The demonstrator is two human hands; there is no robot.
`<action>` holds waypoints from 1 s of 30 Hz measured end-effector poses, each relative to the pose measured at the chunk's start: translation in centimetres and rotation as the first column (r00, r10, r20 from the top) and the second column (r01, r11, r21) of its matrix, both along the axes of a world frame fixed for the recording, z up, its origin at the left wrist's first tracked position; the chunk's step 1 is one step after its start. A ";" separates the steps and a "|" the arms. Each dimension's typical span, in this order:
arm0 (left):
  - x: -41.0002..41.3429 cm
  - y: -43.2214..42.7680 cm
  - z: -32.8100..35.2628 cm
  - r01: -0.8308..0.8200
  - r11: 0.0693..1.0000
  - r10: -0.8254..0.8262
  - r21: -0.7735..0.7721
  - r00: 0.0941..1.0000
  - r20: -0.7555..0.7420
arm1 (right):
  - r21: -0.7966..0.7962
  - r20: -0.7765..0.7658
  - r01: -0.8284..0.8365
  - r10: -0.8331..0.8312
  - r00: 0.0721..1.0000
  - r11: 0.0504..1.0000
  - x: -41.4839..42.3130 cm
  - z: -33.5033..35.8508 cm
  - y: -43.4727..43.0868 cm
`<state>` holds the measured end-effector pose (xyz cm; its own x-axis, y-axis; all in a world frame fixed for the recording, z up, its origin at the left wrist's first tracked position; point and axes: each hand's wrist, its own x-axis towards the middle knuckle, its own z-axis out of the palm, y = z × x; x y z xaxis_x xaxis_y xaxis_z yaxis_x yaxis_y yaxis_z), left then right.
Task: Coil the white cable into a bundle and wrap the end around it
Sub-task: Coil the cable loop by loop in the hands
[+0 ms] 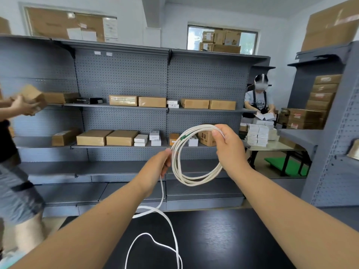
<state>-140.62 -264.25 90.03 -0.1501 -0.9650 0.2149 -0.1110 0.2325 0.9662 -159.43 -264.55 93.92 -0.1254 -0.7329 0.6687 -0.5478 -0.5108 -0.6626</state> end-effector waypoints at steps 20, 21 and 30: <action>-2.3 -0.1 -0.6 -0.215 0.946 0.180 -0.242 0.970 -0.162 | -0.011 0.343 0.001 0.003 0.939 1.000 1.3 -1.5 -1.3; -2.1 -0.2 -0.5 -0.224 0.946 0.186 -0.236 0.967 -0.173 | -0.002 0.353 -0.003 0.004 0.936 1.000 1.4 -1.7 -1.3; -1.9 -0.5 0.9 -0.248 0.950 0.198 -0.189 0.948 -0.249 | 0.027 0.418 0.011 -0.021 0.908 1.000 2.7 -2.4 -1.1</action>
<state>-142.52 -264.76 90.97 0.1397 -0.8950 0.4235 0.0301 0.4313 0.9017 -156.74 -265.62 91.52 -0.4018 -0.7433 0.5348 -0.2255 -0.4857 -0.8445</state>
